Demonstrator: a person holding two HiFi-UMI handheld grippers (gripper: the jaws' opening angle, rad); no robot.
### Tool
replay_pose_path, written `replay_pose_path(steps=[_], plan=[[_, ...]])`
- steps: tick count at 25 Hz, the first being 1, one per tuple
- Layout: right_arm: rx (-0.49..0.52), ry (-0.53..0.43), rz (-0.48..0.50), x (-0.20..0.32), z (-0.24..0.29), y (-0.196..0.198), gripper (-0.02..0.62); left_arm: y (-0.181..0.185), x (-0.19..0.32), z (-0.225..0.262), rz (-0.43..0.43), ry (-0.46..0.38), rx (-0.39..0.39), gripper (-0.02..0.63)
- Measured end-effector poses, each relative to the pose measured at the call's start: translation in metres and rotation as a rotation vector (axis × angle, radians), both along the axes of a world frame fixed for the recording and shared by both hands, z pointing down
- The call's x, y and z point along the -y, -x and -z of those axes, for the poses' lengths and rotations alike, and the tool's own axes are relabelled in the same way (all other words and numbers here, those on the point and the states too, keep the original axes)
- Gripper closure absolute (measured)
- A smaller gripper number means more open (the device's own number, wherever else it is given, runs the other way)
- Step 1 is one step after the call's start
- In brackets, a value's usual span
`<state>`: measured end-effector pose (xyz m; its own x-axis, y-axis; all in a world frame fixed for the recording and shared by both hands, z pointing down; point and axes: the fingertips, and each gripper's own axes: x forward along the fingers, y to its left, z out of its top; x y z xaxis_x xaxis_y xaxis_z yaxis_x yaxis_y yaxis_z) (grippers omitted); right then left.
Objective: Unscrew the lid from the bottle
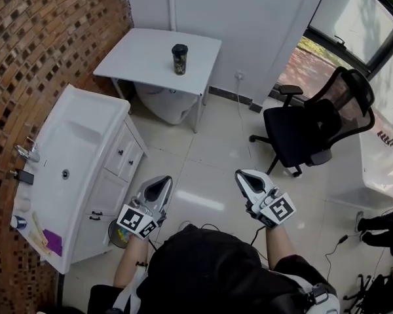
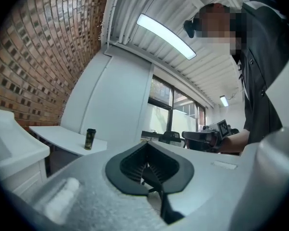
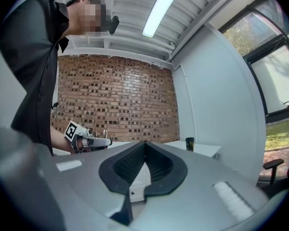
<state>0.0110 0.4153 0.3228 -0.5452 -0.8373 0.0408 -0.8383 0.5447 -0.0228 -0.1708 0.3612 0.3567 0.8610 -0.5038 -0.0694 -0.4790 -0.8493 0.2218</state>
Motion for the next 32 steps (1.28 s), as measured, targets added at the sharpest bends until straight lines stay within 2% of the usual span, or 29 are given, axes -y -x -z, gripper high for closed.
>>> replay_pose_path(steps=[2,5,8,11,15,18,23,27,32], plan=[[0.023,0.007,0.039,0.013,0.000,0.020,0.589,0.023,0.009,-0.003,0.065,-0.001,0.027,0.604],[0.062,0.016,0.068,0.029,0.001,0.043,0.589,0.051,0.016,0.001,0.088,-0.008,0.023,0.604],[0.017,0.013,0.111,0.047,-0.002,0.070,0.589,0.076,0.022,0.005,0.095,-0.029,0.028,0.604],[-0.041,-0.014,0.192,0.066,0.000,0.112,0.589,0.100,0.033,0.008,0.122,-0.044,0.030,0.604],[-0.031,-0.049,0.270,0.090,0.013,0.146,0.589,0.110,0.051,0.008,0.151,-0.046,0.022,0.604],[-0.016,-0.043,0.287,0.106,0.013,0.140,0.589,0.102,0.060,0.007,0.153,-0.048,0.030,0.604],[0.000,-0.053,0.315,0.140,0.011,0.109,0.589,0.074,0.095,0.003,0.179,-0.048,0.033,0.604],[0.022,-0.072,0.337,0.176,0.014,0.070,0.589,0.027,0.131,0.008,0.186,-0.074,0.057,0.603],[0.034,-0.079,0.387,0.219,0.020,0.017,0.589,-0.027,0.174,0.026,0.211,-0.103,0.050,0.603]])
